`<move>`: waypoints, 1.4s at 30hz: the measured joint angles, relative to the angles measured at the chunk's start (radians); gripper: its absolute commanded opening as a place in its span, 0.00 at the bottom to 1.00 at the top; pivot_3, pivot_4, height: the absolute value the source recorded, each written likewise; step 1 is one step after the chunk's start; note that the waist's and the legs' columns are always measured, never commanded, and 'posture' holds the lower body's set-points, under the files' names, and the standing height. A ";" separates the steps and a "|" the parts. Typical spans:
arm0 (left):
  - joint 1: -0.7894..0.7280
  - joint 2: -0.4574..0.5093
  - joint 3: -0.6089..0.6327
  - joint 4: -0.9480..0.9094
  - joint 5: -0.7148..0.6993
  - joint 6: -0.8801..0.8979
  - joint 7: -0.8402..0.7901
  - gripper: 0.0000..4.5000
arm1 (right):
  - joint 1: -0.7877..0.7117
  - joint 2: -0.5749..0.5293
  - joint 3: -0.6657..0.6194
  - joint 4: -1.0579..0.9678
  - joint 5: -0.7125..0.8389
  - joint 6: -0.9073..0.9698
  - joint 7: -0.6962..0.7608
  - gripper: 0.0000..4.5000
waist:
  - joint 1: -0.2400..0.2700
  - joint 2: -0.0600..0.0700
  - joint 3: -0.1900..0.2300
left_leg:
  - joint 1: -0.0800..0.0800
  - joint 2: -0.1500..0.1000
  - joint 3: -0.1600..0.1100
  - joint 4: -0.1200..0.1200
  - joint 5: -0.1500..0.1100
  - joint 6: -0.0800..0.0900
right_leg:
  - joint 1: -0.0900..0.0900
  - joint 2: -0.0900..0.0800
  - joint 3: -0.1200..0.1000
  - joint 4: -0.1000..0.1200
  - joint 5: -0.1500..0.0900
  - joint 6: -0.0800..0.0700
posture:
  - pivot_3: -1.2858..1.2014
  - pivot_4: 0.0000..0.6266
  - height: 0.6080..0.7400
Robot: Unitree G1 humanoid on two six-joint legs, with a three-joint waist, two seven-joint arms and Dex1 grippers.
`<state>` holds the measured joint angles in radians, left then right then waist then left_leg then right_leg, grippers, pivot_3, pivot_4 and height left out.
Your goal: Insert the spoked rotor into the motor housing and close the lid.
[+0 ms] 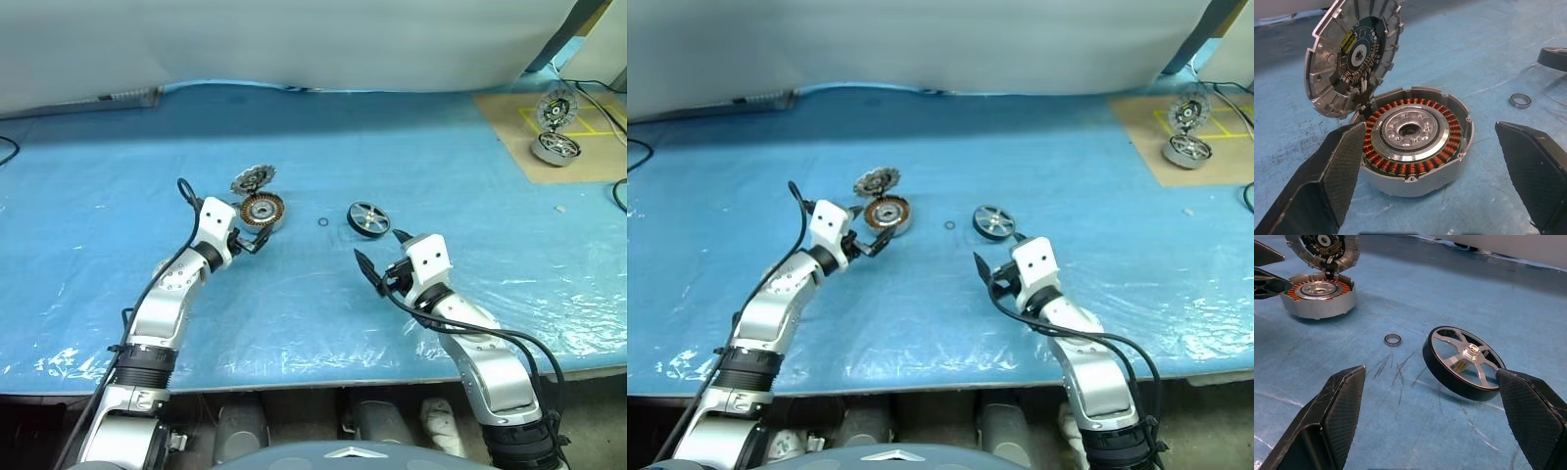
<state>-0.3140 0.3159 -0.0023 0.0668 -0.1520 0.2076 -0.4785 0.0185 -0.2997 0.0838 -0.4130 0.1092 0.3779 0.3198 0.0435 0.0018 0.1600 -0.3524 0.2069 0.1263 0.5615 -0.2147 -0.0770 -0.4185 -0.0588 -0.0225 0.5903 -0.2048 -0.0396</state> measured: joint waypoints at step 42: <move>-0.667 0.225 -0.518 0.124 0.199 0.709 -0.405 1.00 | -0.073 0.024 0.019 0.084 -0.043 -0.005 -0.011 1.00 | 0.001 0.000 0.000 | 0.000 -0.001 0.000 0.001 0.000 -0.001 | 0.000 0.000 0.000 0.002 0.000 0.000 | 0.52 0.24 1.00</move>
<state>-0.9805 0.5410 -0.5207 0.1908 0.0473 0.9169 -0.8836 -0.0540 -0.2760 0.1025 -0.3291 0.0666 0.3734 0.3089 0.0442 0.0023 0.1602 -0.3524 0.2062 0.1258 0.5625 -0.2142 -0.0776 -0.4184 -0.0588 -0.0221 0.5923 -0.2045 -0.0400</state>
